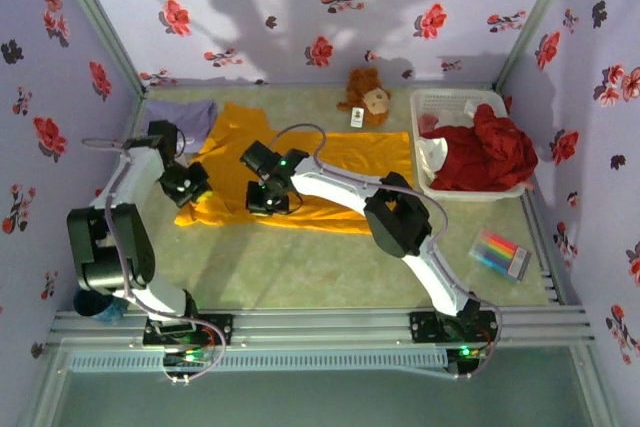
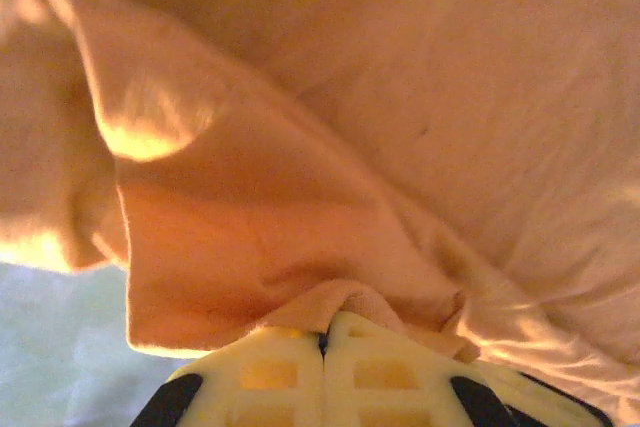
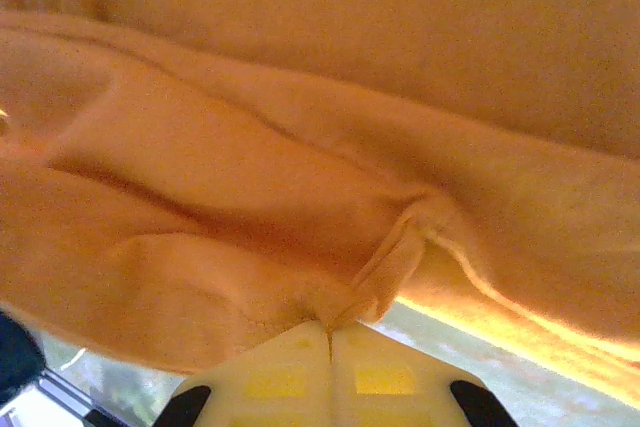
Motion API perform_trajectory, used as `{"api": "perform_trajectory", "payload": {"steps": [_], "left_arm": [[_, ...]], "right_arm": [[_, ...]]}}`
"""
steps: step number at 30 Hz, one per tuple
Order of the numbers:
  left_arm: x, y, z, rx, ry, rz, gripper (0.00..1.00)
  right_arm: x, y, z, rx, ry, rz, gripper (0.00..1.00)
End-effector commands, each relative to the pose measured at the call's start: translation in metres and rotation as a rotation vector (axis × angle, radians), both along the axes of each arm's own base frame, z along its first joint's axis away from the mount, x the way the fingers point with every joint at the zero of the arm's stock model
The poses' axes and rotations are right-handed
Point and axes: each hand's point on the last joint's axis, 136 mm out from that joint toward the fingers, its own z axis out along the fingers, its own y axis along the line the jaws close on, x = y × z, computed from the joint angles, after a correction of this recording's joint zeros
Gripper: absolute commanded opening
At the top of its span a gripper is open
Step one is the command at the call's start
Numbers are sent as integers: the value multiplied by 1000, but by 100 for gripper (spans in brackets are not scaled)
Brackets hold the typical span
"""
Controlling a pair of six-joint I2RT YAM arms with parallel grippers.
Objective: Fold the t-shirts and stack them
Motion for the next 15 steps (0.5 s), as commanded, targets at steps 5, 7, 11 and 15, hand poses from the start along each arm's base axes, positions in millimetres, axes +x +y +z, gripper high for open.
{"api": "perform_trajectory", "payload": {"steps": [5,7,11,15], "left_arm": [[42,-7,-11,-60,23,-47,0],[54,-7,-10,-58,4,-58,0],[72,-5,-17,-50,7,-79,0],[89,-5,-29,-51,15,-100,0]], "right_arm": [[49,-14,26,44,-68,-91,0],[59,-17,24,45,-68,-107,0],[78,-16,16,71,-51,-133,0],[95,-14,7,85,-32,-150,0]]}}
